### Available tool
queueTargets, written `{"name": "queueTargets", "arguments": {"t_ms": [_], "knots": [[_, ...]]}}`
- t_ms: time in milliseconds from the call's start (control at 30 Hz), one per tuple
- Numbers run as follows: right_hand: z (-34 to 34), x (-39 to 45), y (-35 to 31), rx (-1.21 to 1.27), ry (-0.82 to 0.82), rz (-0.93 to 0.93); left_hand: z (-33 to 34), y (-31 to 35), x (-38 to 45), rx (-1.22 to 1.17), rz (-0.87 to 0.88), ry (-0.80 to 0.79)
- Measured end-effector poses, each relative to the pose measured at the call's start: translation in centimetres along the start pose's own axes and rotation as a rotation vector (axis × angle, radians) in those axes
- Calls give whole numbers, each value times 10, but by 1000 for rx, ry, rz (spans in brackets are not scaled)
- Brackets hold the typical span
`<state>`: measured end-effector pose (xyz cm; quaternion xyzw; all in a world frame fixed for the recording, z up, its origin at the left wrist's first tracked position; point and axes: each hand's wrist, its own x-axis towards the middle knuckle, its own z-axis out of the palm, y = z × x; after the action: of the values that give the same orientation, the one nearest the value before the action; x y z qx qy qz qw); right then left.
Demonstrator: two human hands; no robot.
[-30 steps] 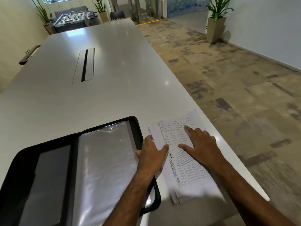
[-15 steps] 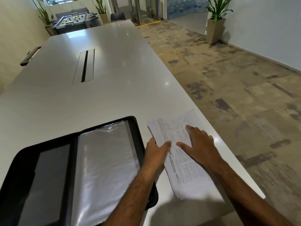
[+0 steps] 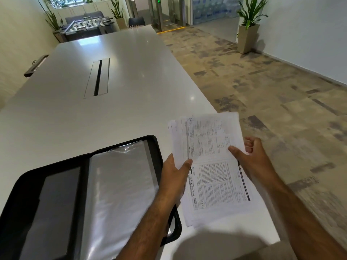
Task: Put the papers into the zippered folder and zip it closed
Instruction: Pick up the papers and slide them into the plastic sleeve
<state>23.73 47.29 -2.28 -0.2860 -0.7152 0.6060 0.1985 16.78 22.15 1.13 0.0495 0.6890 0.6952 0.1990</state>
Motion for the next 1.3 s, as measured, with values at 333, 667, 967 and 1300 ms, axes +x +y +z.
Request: {"name": "queueTargets", "arguments": {"t_ms": [333, 667, 967, 1300], "knots": [[-4, -5, -118, 189, -166, -324, -15, 82, 9, 134, 330, -50], [0, -3, -113, 169, -21, -350, -17, 90, 27, 268, 319, -117], [4, -3, -108, 178, -30, -360, -16, 89, 28, 180, 336, -189], [11, -4, -107, 135, -72, -380, -11, 90, 21, 212, 294, -264]]}}
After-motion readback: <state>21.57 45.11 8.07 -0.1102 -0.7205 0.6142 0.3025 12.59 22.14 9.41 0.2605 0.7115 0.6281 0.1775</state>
